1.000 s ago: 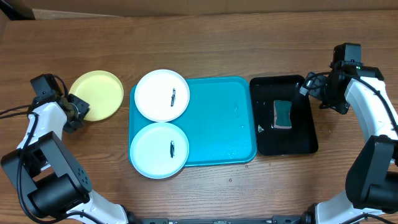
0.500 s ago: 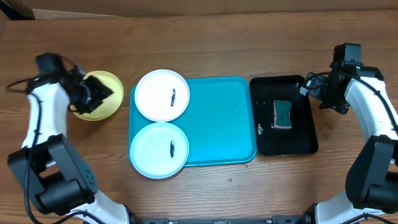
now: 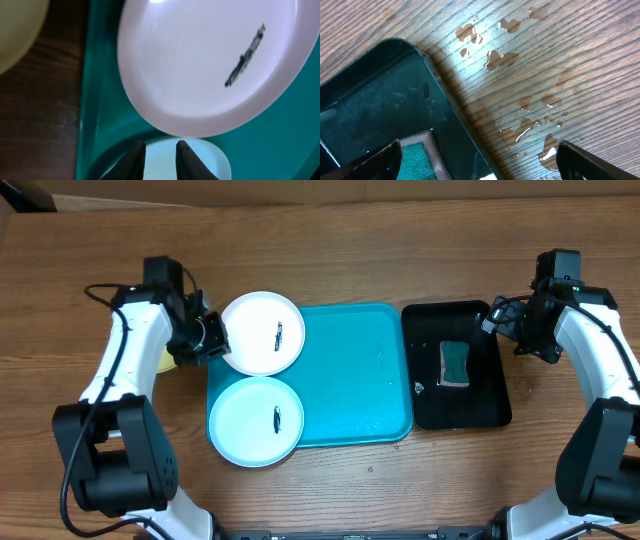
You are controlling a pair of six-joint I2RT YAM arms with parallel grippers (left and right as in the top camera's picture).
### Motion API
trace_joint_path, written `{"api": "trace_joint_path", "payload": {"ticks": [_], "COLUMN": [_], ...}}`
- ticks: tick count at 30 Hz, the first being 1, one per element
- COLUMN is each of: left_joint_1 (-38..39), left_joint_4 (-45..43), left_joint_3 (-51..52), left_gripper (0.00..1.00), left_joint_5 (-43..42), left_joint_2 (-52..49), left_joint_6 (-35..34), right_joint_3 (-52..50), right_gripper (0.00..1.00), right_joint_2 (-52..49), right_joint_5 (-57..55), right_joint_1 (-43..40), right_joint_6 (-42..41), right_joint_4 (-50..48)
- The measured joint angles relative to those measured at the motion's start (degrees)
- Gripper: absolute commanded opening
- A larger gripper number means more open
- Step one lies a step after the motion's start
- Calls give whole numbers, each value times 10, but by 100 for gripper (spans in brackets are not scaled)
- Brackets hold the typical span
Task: Clean dirty plates on tray and stack at the side
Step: 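Set the yellow plate down on the table and open the left gripper, then move the left gripper to the lower white plate and grip its rim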
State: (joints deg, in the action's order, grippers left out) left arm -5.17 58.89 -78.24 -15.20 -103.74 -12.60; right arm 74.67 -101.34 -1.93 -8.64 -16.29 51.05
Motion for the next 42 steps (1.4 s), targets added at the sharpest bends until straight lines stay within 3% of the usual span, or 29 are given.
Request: {"api": "trace_joint_path", "payload": {"ticks": [9,12,18,32,42], "left_joint_1": [53,71,74,74,73], "left_joint_4": [134,199,241,105,57], "left_joint_3": [1,1,33,224,234], "left_gripper": [27,28,31,37,38], "left_joint_5": [19,47,87,144,146], "left_joint_2": [142,152,161,224,223], "left_joint_6": [-10,-12,-29,-136,-160], "right_joint_3": [0,0,0,0,0], "right_gripper": [100,100,100,100,100], "right_joint_2": [0,0,0,0,0], "right_joint_5": [0,0,0,0,0], "right_joint_1": [0,0,0,0,0], "right_joint_6": [0,0,0,0,0], "right_joint_4": [0,0,0,0,0]}}
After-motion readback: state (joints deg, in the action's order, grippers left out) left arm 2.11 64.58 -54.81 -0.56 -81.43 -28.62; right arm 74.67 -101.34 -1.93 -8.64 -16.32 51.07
